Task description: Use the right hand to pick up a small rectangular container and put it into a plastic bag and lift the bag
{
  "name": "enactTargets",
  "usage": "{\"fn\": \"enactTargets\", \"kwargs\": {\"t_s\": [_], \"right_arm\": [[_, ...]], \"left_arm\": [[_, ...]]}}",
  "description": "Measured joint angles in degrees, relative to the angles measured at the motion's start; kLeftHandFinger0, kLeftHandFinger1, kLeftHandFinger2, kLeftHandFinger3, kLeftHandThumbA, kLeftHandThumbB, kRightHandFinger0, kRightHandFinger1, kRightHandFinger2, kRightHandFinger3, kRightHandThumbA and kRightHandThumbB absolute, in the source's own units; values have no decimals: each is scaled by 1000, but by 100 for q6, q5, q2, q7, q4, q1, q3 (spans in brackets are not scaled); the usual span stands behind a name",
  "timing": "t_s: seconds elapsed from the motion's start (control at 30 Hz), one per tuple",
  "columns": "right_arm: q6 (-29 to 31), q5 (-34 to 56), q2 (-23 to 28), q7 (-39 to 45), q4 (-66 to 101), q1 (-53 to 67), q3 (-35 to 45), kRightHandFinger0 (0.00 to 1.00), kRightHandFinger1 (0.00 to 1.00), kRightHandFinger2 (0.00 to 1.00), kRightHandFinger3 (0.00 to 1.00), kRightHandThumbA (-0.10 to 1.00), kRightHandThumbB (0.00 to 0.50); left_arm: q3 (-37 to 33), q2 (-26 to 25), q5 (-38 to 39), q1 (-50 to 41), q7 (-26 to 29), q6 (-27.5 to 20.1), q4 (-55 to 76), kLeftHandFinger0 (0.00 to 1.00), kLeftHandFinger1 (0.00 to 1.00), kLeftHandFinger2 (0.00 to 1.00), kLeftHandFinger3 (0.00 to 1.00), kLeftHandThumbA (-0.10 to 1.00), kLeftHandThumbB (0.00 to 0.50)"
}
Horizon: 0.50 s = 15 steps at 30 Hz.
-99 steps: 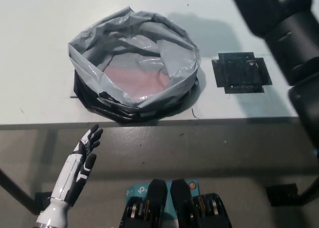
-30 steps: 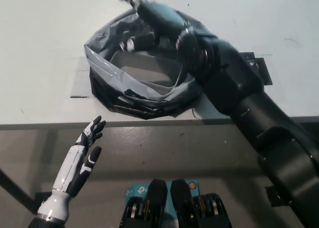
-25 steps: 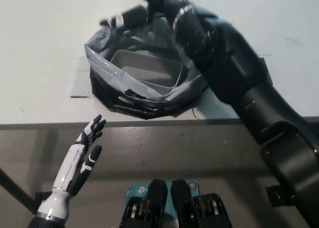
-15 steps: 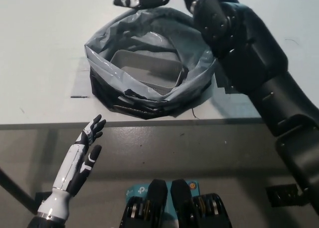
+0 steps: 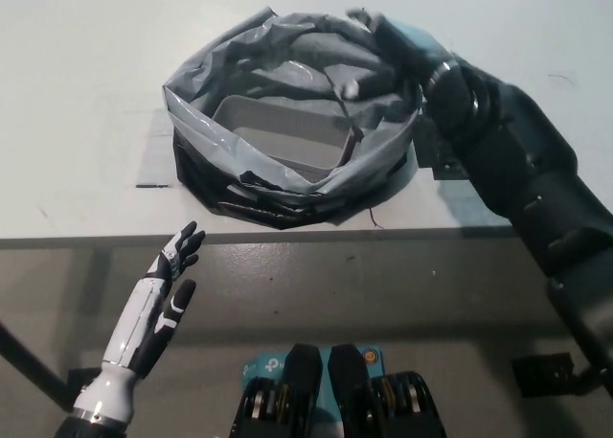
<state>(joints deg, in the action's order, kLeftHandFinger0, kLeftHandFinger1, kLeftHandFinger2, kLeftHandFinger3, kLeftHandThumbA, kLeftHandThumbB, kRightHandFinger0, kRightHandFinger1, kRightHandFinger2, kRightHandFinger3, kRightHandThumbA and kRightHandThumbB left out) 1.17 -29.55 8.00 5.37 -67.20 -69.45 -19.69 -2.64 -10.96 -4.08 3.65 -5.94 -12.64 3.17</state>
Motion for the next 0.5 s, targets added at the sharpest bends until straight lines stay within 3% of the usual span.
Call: {"fn": "enactTargets", "kwargs": {"t_s": [0.5], "right_arm": [[47,37,24,-236,-509,56,1,1000,1000,1000,1000,901,500]], "left_arm": [[-13,4,-7,-84,1,-8,3,1000,1000,1000,1000,951,244]]}}
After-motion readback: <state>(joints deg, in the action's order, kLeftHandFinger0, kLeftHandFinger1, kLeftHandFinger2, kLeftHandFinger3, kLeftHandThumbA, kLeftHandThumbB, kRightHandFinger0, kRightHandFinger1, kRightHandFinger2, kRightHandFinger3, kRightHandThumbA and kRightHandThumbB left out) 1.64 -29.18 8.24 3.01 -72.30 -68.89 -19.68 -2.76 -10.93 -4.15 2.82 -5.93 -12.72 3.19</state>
